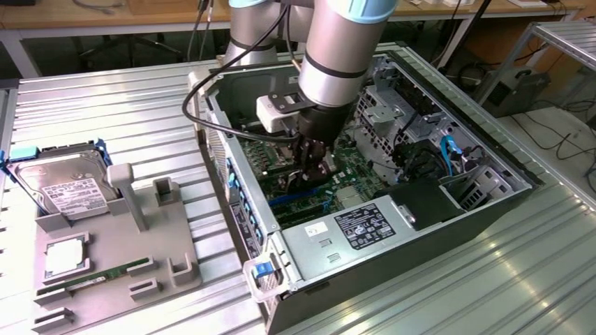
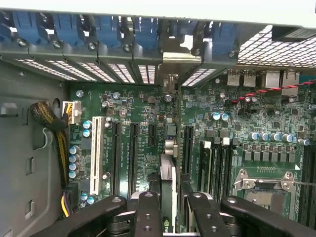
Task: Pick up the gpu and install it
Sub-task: 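Insert the gpu into the slot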
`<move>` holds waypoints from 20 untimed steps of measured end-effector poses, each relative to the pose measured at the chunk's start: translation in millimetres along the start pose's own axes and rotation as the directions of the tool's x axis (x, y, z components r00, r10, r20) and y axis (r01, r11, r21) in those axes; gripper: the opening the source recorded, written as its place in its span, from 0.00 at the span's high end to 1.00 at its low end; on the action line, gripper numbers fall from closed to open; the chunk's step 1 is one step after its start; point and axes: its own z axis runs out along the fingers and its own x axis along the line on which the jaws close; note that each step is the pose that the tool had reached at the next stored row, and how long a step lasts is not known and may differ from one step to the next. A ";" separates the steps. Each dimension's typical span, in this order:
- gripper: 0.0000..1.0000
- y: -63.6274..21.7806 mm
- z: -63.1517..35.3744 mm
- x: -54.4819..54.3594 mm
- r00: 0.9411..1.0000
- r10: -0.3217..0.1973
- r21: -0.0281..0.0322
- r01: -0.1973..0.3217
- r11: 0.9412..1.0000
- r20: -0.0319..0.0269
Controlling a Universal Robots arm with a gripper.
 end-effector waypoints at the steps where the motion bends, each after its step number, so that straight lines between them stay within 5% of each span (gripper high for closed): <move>1: 0.74 0.0 0.5 0.0 1.000 0.000 0.000 0.000 1.000 0.000; 15: 0.74 -0.3 5.1 -0.1 1.000 0.031 0.001 -0.031 1.000 0.002; 16: 0.74 0.0 -4.7 -0.1 1.000 0.031 0.000 -0.031 1.000 0.001; 20: 0.74 0.0 7.2 0.0 0.998 0.056 -0.012 -0.056 0.998 0.002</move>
